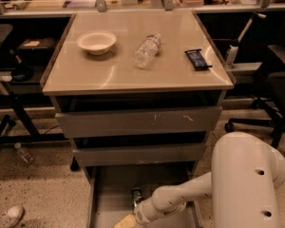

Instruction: Pick green can from bottom drawer and place on counter

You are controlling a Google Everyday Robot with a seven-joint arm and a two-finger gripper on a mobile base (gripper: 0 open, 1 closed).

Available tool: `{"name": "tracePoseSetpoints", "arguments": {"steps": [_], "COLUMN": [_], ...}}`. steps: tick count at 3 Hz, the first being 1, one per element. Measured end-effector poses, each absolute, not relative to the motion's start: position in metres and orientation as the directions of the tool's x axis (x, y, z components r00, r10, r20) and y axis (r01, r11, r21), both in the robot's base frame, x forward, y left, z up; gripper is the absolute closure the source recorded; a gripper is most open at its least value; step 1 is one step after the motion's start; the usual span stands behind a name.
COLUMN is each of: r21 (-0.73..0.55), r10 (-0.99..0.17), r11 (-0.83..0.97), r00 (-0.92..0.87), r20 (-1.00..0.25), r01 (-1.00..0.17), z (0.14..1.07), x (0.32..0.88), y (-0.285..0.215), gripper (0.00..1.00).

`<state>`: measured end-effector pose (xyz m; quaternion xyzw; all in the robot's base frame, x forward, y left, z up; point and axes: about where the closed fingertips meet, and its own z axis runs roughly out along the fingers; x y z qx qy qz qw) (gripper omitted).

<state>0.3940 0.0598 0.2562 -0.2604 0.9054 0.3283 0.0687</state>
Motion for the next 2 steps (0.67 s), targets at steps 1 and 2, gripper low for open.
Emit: {"name": "tracePoseSetpoints", "arguments": {"steps": [1,2], "r21": [0.537,0.513], "r10": [-0.401,-0.381], "r11": [0.669,0.695], "r00": [-0.858,-0.864], "r20": [-0.320,-0.330], "r01": [-0.513,-0.503], "z": [0.241,0.224], "x": [0.415,0.431], "y": [0.055,0.046], "gripper": [0.00,0.00]}}
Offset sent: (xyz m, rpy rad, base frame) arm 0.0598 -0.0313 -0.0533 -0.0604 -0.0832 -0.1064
